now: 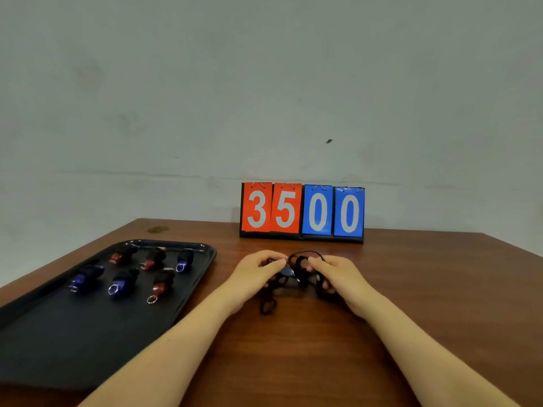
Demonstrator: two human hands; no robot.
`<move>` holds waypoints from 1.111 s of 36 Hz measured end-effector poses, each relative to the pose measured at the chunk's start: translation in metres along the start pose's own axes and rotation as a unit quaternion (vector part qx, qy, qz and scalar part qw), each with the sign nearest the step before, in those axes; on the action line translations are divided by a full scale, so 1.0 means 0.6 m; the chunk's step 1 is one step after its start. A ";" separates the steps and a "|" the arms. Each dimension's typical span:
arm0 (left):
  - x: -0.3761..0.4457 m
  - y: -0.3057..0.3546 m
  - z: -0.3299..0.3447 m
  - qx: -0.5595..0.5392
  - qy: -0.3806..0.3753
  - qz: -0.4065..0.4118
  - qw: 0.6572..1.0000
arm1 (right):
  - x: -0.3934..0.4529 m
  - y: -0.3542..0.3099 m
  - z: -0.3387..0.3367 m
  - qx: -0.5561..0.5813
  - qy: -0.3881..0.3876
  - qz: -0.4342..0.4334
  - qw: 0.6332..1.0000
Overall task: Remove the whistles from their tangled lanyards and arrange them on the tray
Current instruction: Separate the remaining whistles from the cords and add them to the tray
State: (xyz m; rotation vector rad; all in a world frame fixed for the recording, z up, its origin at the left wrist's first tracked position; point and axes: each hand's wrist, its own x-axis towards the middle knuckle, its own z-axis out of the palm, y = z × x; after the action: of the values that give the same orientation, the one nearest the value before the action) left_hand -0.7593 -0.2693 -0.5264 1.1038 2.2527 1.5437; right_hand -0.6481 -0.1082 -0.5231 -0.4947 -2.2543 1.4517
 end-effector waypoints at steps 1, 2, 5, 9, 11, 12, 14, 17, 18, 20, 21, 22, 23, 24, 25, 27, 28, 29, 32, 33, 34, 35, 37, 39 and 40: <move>-0.002 0.002 -0.001 -0.023 0.013 -0.006 1.000 | 0.001 -0.002 -0.002 0.033 0.012 0.015 0.999; -0.003 0.002 -0.003 -0.047 0.028 -0.013 0.998 | 0.002 -0.003 -0.004 0.066 0.028 0.028 0.997; -0.005 -0.002 -0.007 -0.130 0.071 -0.036 0.988 | 0.006 -0.004 -0.018 0.139 0.092 0.049 0.985; -0.006 -0.005 -0.008 -0.283 0.104 -0.069 0.951 | 0.002 0.001 -0.034 0.208 0.153 0.069 0.964; -0.008 -0.001 -0.005 -0.332 0.110 -0.074 0.934 | -0.002 0.001 -0.040 0.249 0.174 0.080 0.950; -0.009 0.000 -0.004 -0.348 0.111 -0.076 0.928 | -0.002 0.002 -0.041 0.268 0.179 0.086 0.943; -0.014 -0.001 0.001 -0.370 0.106 -0.078 0.920 | -0.003 0.005 -0.044 0.298 0.189 0.099 0.930; -0.024 0.000 0.008 -0.372 0.098 -0.089 0.919 | -0.001 0.009 -0.047 0.312 0.209 0.109 0.920; -0.027 0.002 0.012 -0.355 0.100 -0.098 0.924 | -0.001 0.009 -0.048 0.307 0.222 0.111 0.919; -0.030 0.007 0.021 -0.317 0.104 -0.113 0.936 | 0.000 0.014 -0.052 0.292 0.249 0.108 0.917; -0.029 0.008 0.026 -0.299 0.109 -0.117 0.941 | -0.001 0.016 -0.053 0.278 0.260 0.101 0.919; -0.029 0.010 0.030 -0.281 0.115 -0.118 0.946 | -0.001 0.019 -0.054 0.250 0.269 0.092 0.925; -0.029 0.011 0.033 -0.262 0.121 -0.116 0.950 | -0.003 0.023 -0.054 0.199 0.279 0.081 0.936; -0.028 0.012 0.036 -0.242 0.123 -0.112 0.956 | -0.004 0.026 -0.054 0.123 0.287 0.073 0.947; -0.027 0.013 0.037 -0.217 0.120 -0.106 0.963 | -0.007 0.028 -0.055 0.039 0.290 0.067 0.954; -0.027 0.017 0.038 -0.176 0.095 -0.097 0.975 | -0.012 0.029 -0.057 -0.105 0.278 0.036 0.954; -0.025 0.018 0.039 -0.167 0.077 -0.097 0.978 | -0.013 0.026 -0.055 -0.149 0.262 0.010 0.953; -0.024 0.020 0.040 -0.161 0.058 -0.098 0.980 | -0.015 0.024 -0.052 -0.176 0.245 -0.018 0.953; -0.017 0.022 0.047 -0.124 0.030 -0.093 0.987 | -0.014 0.019 -0.039 -0.207 0.188 -0.088 0.956; -0.014 0.021 0.049 -0.119 0.032 -0.087 0.989 | -0.015 0.017 -0.034 -0.215 0.159 -0.103 0.958; -0.012 0.021 0.051 -0.127 0.034 -0.083 0.988 | -0.016 0.016 -0.031 -0.215 0.124 -0.113 0.962; -0.011 0.019 0.050 -0.146 0.036 -0.082 0.985 | -0.018 0.014 -0.026 -0.210 0.088 -0.118 0.967; -0.011 0.017 0.046 -0.205 0.039 -0.085 0.974 | -0.020 0.014 -0.021 -0.211 0.044 -0.122 0.969; -0.012 0.015 0.042 -0.251 0.037 -0.083 0.964 | -0.020 0.015 -0.016 -0.200 0.028 -0.124 0.972; -0.013 0.017 0.043 -0.269 0.032 -0.079 0.959 | -0.019 0.016 -0.015 -0.190 0.025 -0.124 0.974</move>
State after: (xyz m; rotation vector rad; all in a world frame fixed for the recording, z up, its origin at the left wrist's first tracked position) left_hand -0.7352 -0.2545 -0.5309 0.7063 1.7301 1.9711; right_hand -0.6328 -0.1033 -0.5300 -0.3387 -2.4574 0.8801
